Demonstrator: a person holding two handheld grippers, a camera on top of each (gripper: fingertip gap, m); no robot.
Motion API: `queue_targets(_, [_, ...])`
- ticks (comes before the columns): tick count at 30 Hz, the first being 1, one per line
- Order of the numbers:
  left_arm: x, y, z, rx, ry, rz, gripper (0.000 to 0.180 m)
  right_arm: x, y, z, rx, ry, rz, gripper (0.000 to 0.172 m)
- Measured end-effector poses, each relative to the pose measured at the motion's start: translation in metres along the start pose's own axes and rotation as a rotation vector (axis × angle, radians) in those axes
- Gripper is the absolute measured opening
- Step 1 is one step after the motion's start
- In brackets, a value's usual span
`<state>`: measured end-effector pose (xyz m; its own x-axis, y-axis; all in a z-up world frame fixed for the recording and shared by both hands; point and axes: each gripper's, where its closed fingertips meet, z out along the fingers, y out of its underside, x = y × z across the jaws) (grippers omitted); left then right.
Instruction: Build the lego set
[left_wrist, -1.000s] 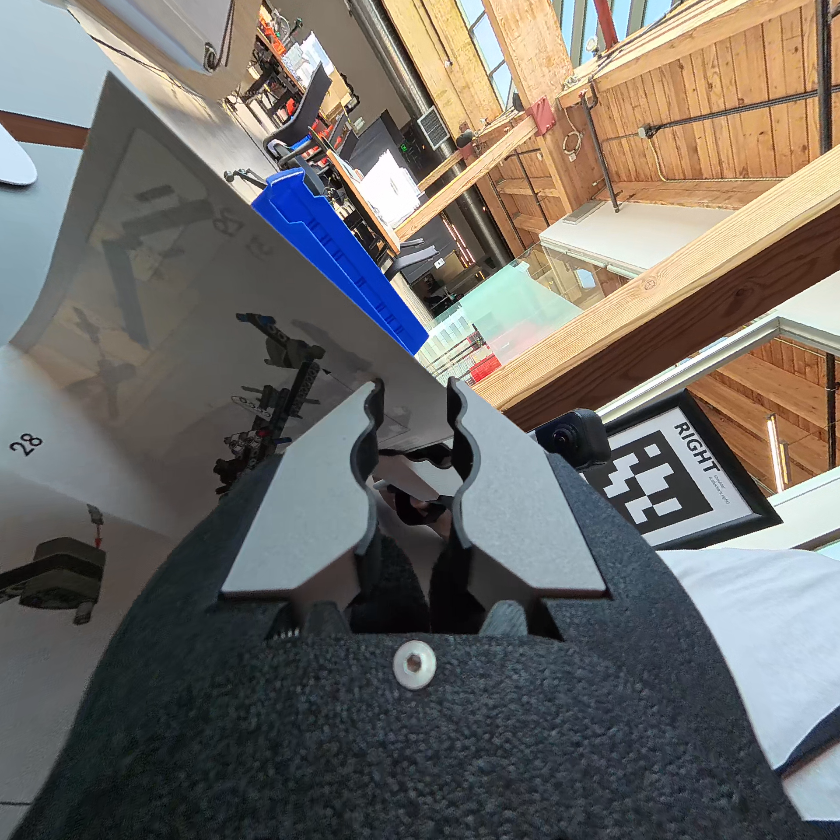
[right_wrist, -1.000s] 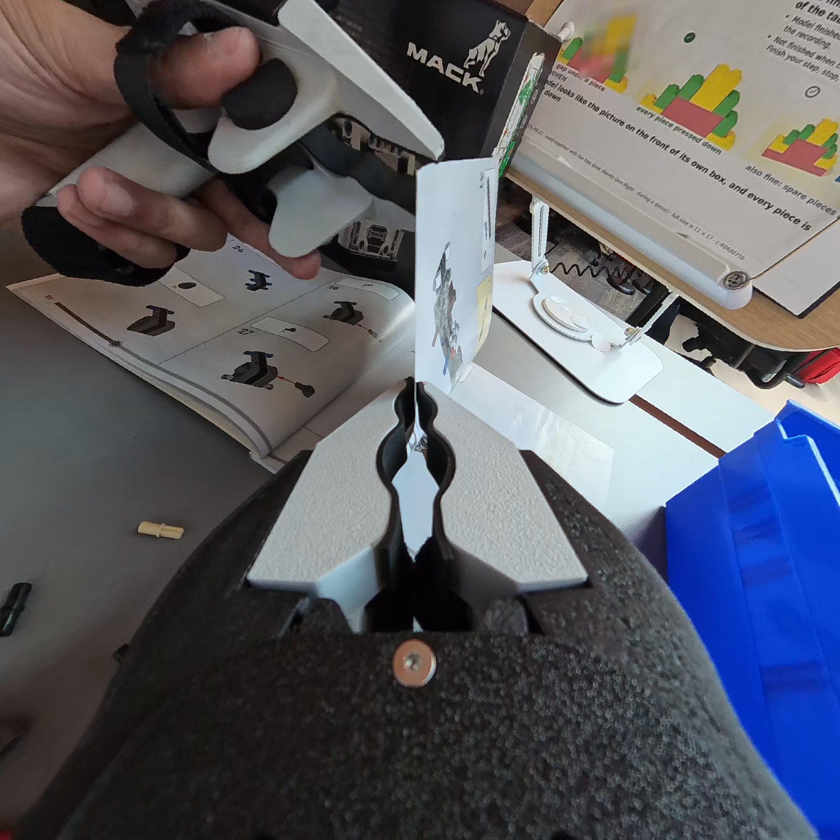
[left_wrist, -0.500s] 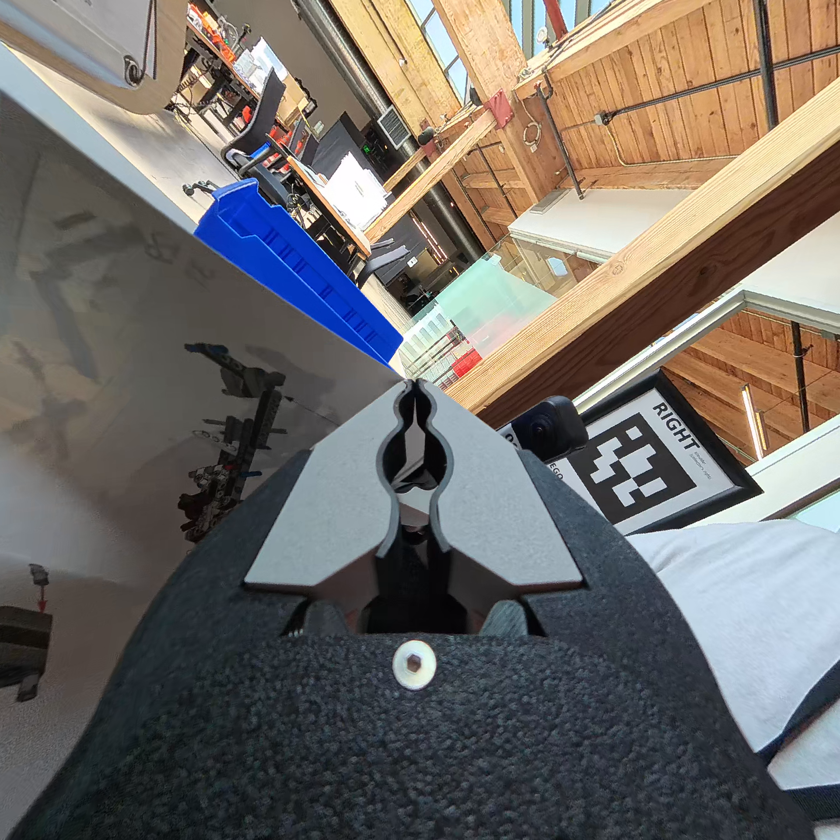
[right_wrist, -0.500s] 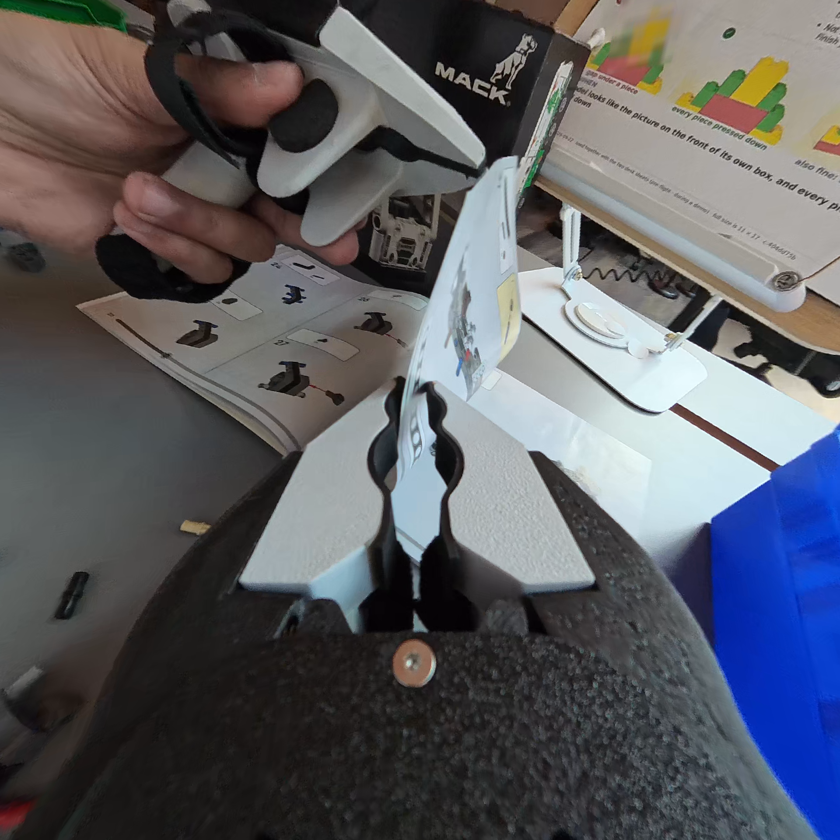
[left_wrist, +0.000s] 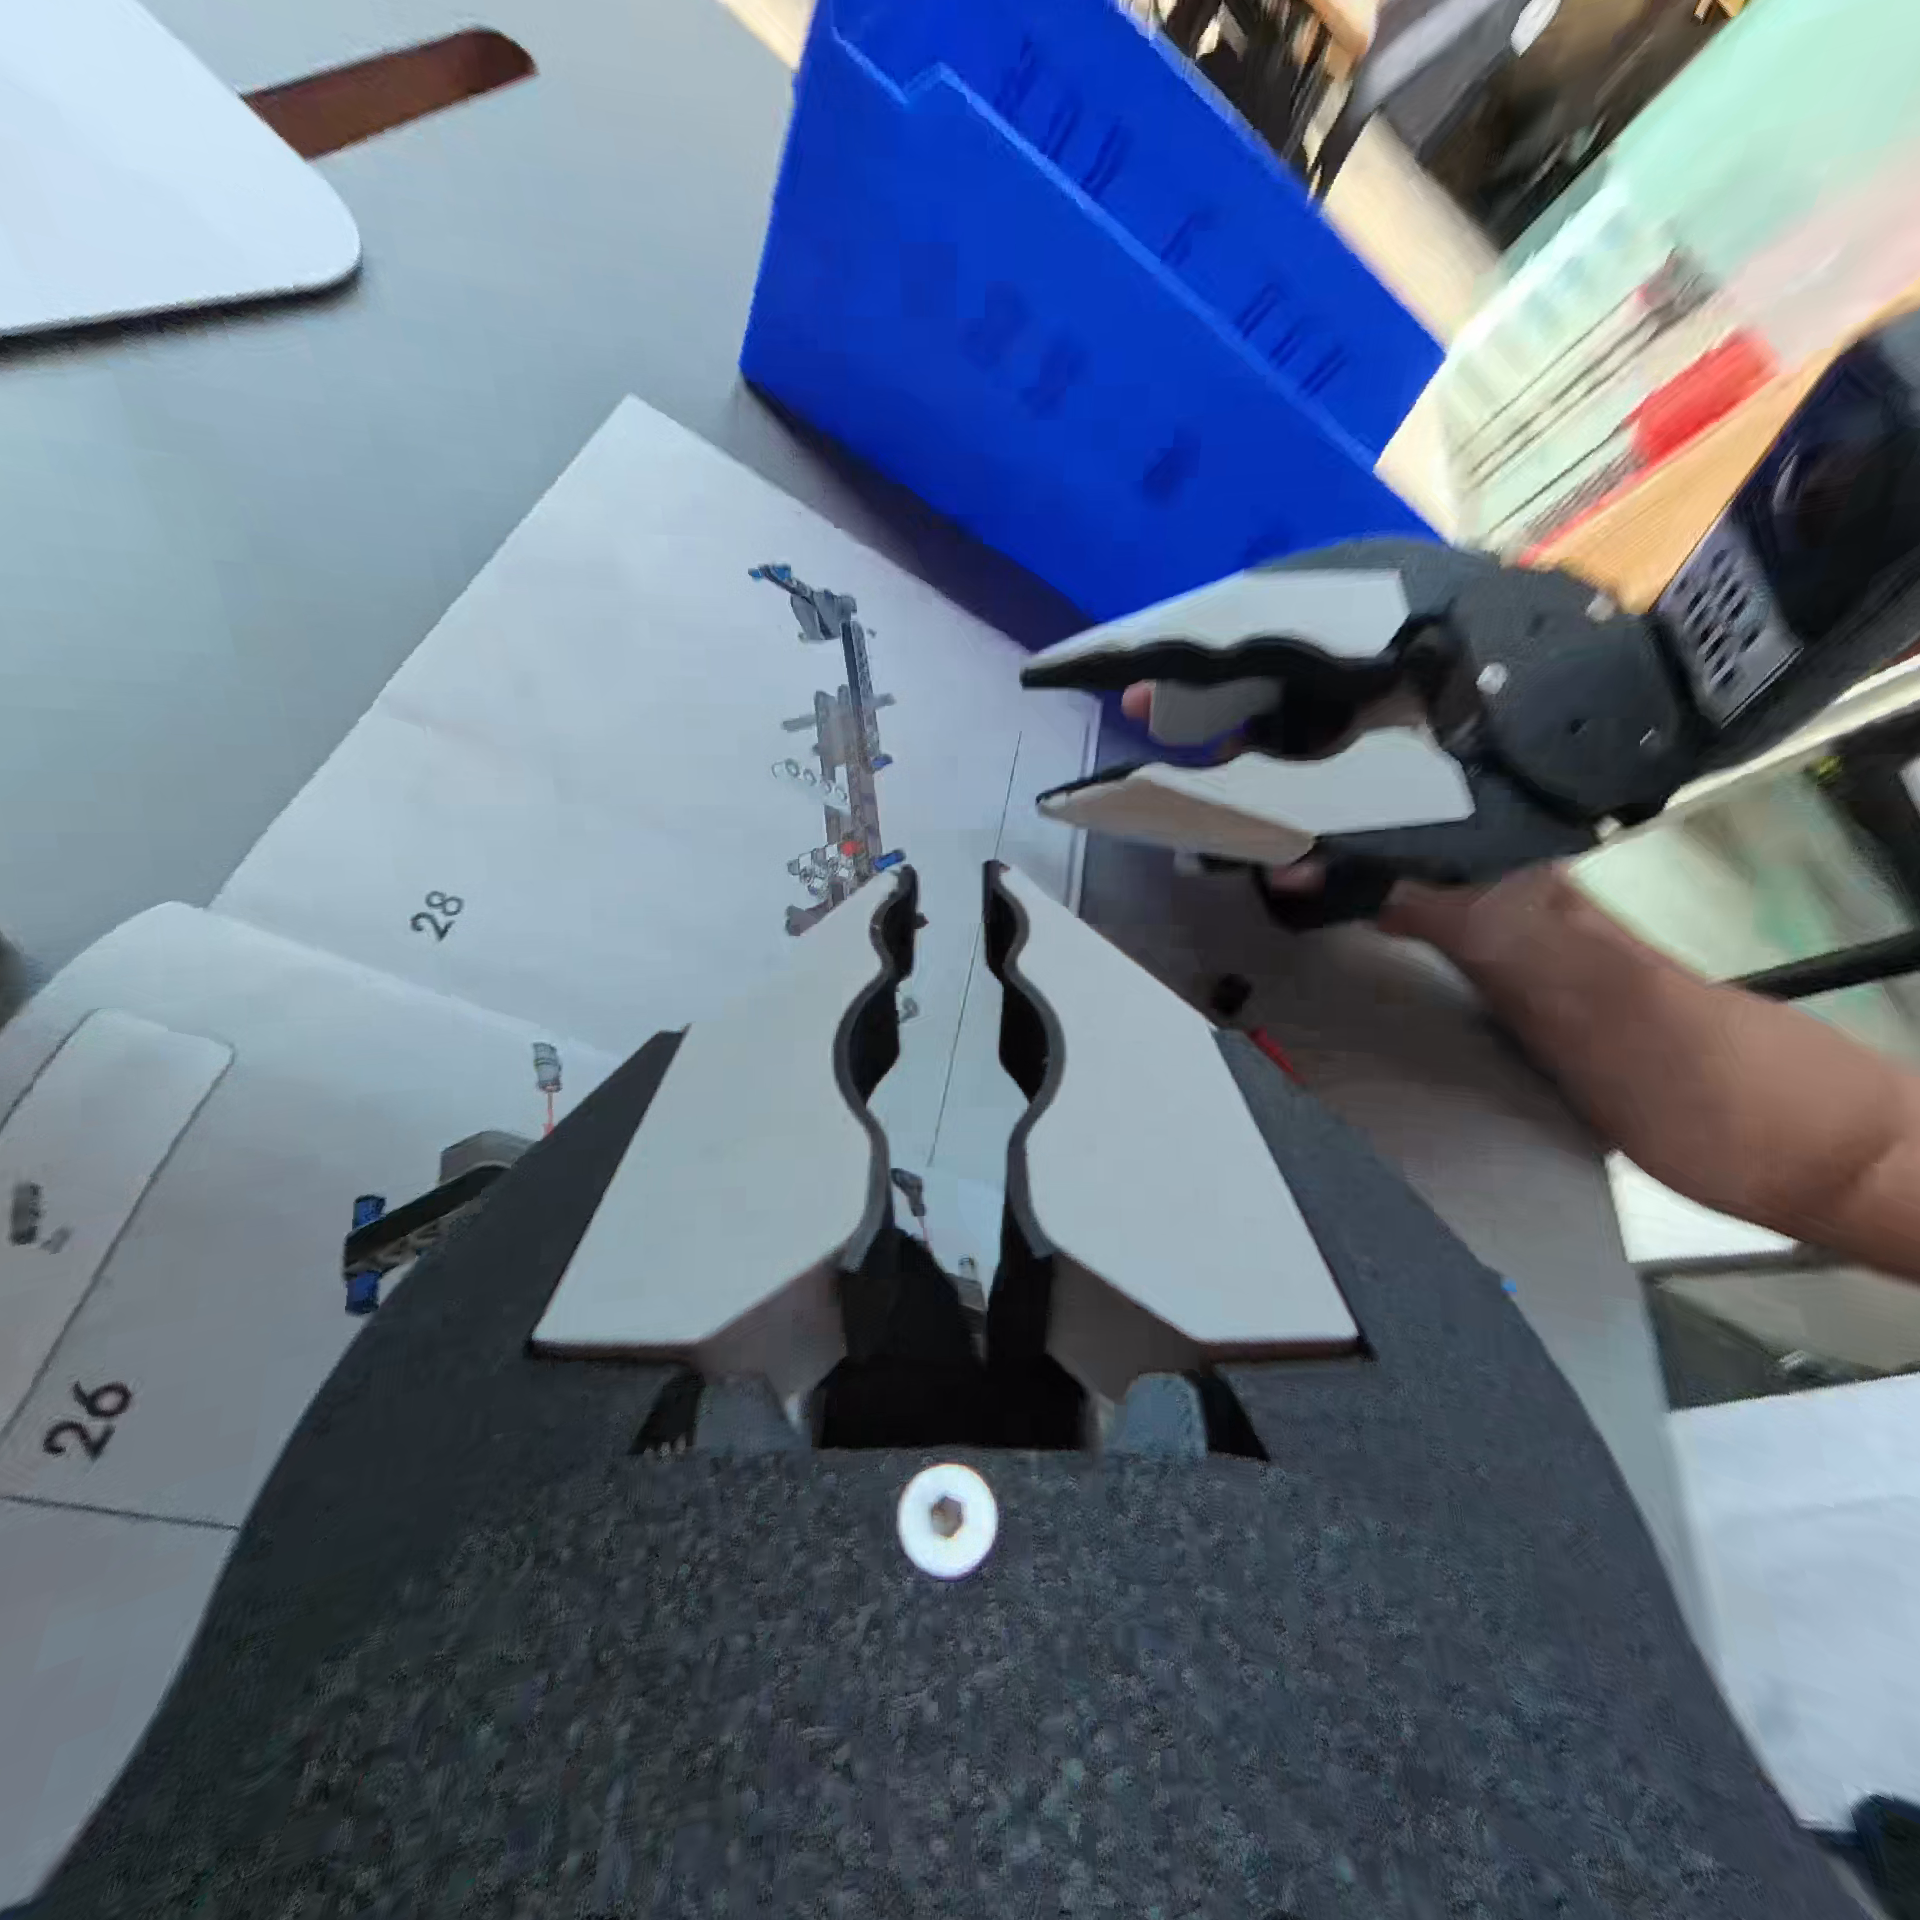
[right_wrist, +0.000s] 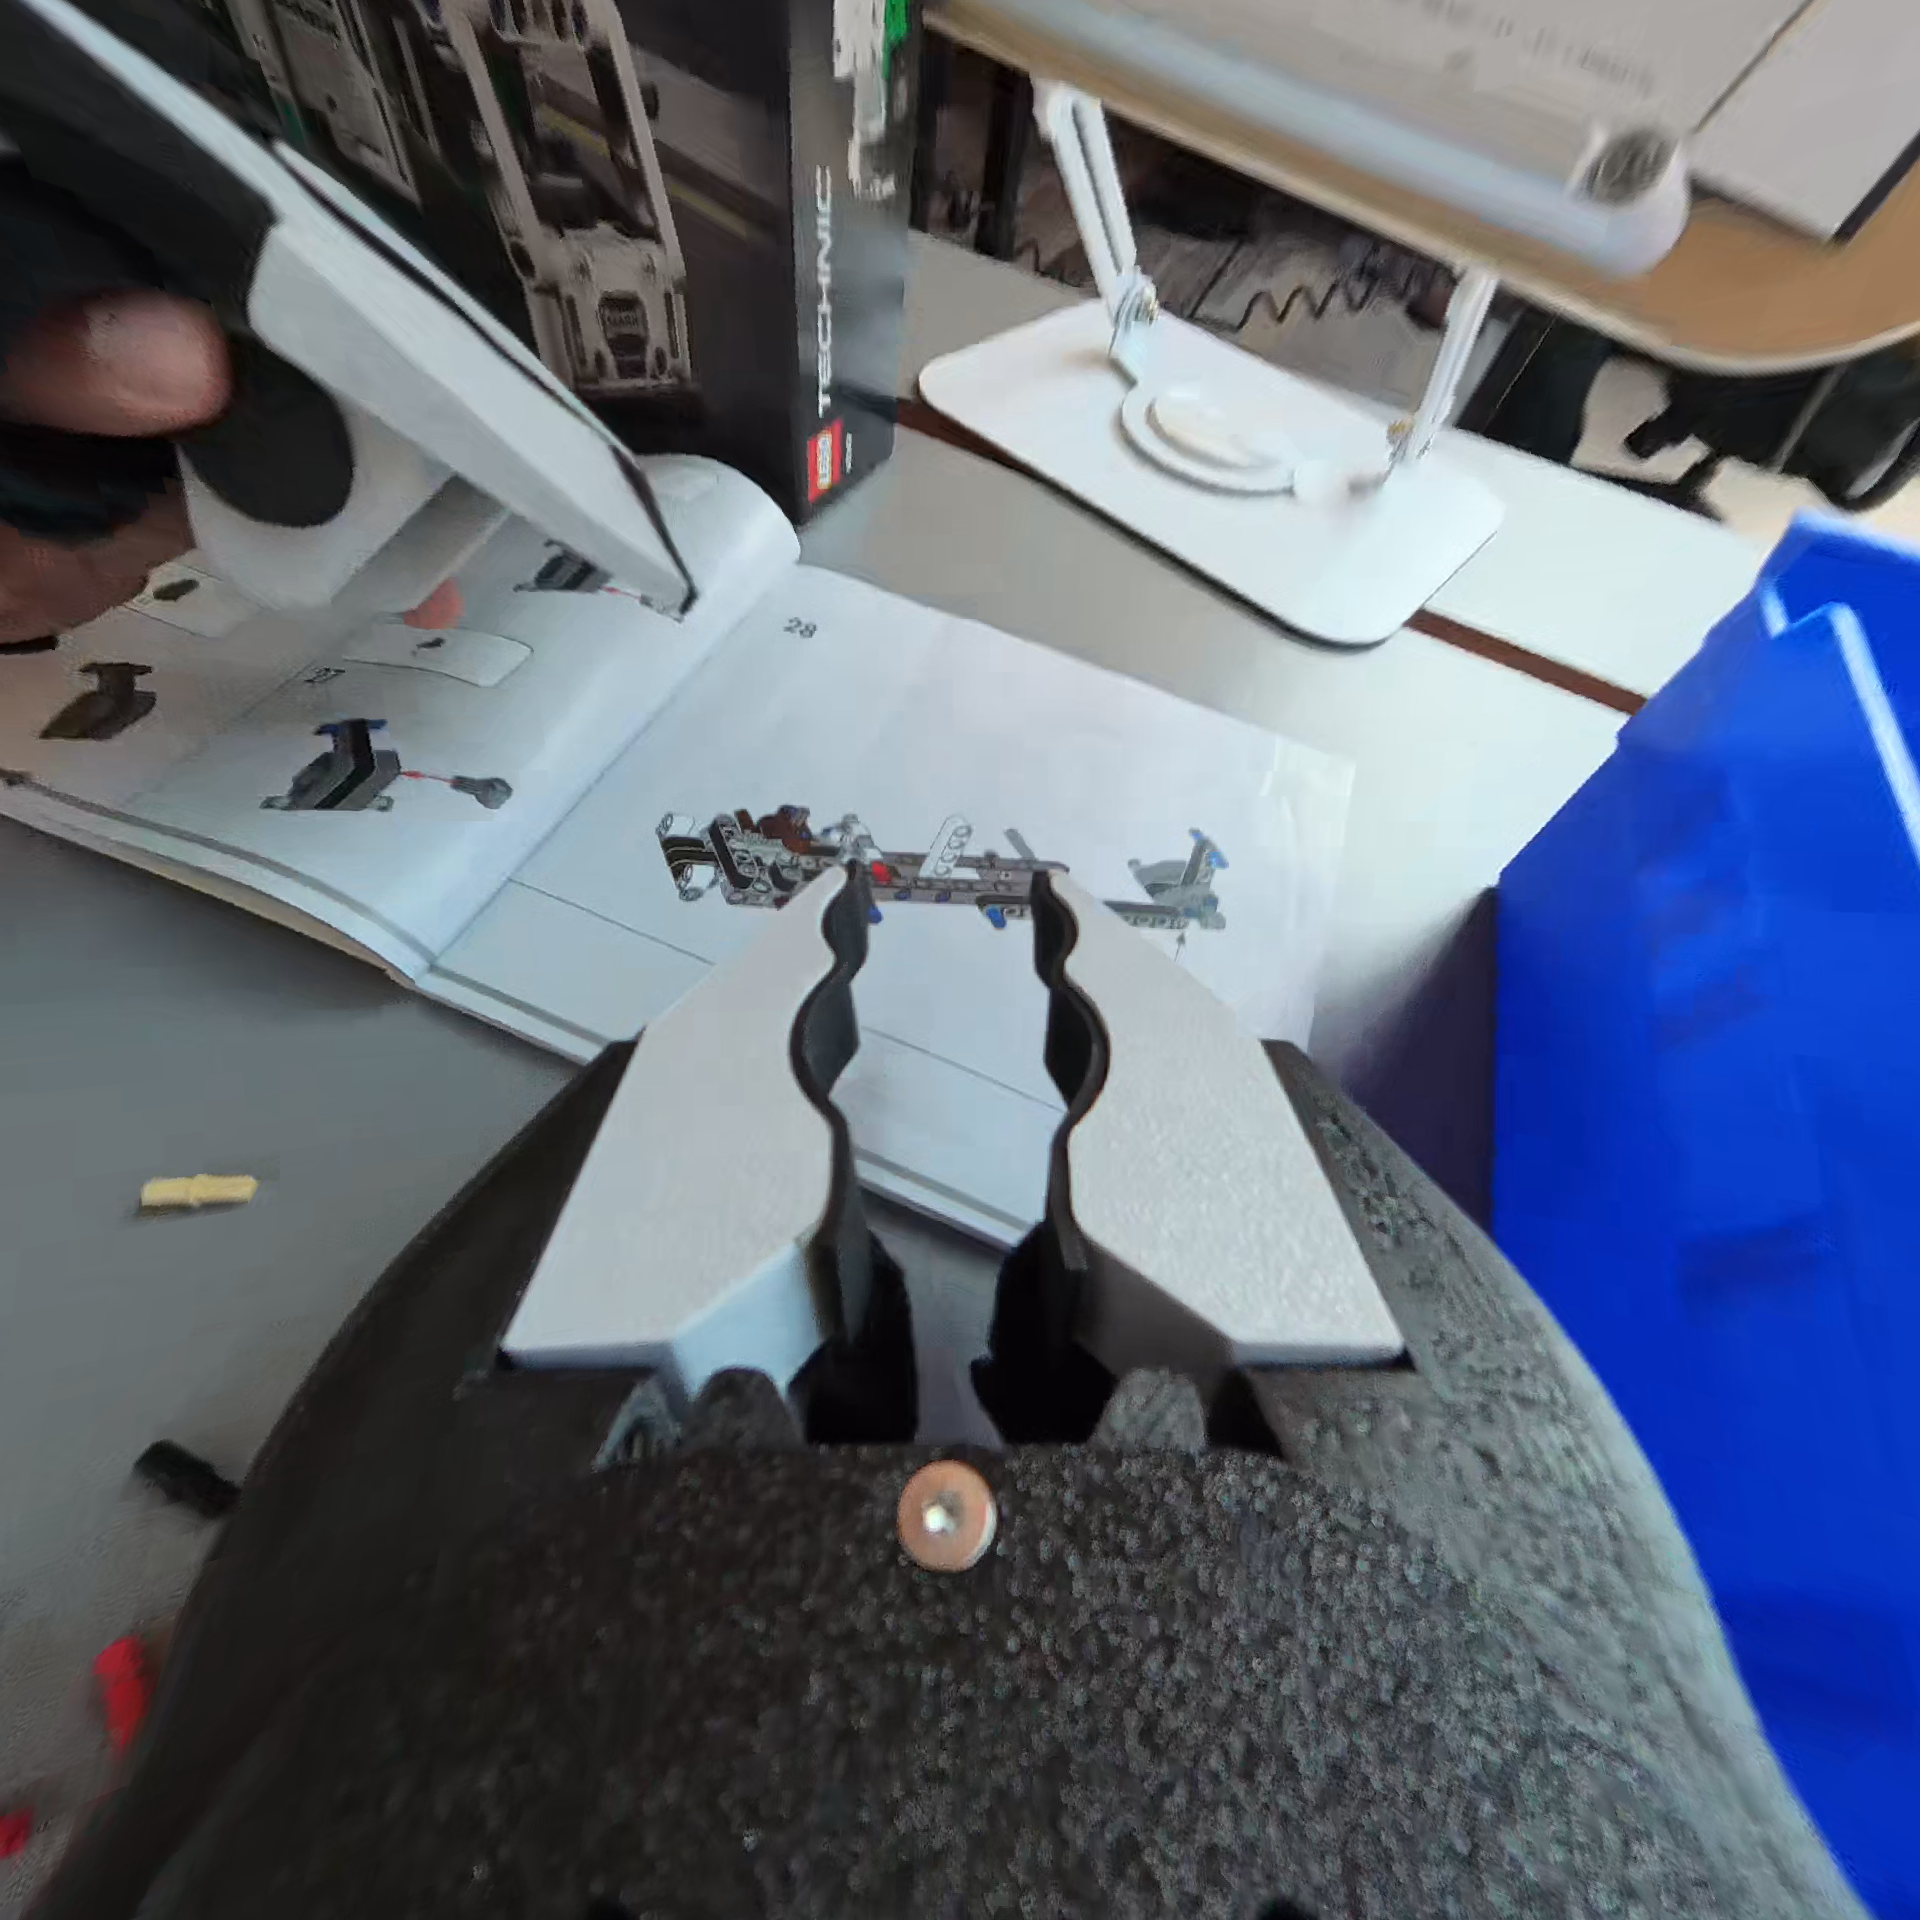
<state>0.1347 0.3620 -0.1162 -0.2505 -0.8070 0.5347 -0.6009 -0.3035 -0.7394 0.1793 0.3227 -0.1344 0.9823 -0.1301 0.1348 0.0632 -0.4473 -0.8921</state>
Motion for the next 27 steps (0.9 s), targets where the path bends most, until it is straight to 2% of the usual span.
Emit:
queue_targets(2, [0.000, 0.014, 0.015, -0.105, -0.066, 0.187, 0.037, 0.003, -0.001, -0.005, 0.008, -0.032, 0.059, 0.029])
queue_targets(5, [0.004, 0.025, 0.036, -0.203, -0.145, 0.507, 0.064, 0.018, -0.014, -0.023, 0.077, 0.023, 0.080, 0.031])
queue_targets(7, [0.008, 0.035, 0.049, -0.269, -0.168, 0.682, 0.070, 0.023, -0.018, -0.031, 0.098, 0.034, 0.094, 0.032])
queue_targets(9, [0.014, 0.045, 0.059, -0.307, -0.154, 0.765, 0.068, 0.025, -0.022, -0.035, 0.125, 0.032, 0.107, 0.032])
queue_targets(14, [0.013, 0.061, 0.067, -0.349, -0.106, 0.715, 0.058, 0.025, -0.018, -0.032, 0.106, 0.026, 0.095, 0.031])
queue_targets(23, [0.016, 0.059, 0.064, -0.307, 0.005, 0.598, 0.055, 0.021, -0.015, -0.029, 0.093, 0.016, 0.080, 0.031])
queue_targets(27, [0.011, 0.056, 0.063, -0.301, -0.013, 0.592, 0.038, 0.022, -0.021, -0.040, 0.122, 0.009, 0.110, 0.030])
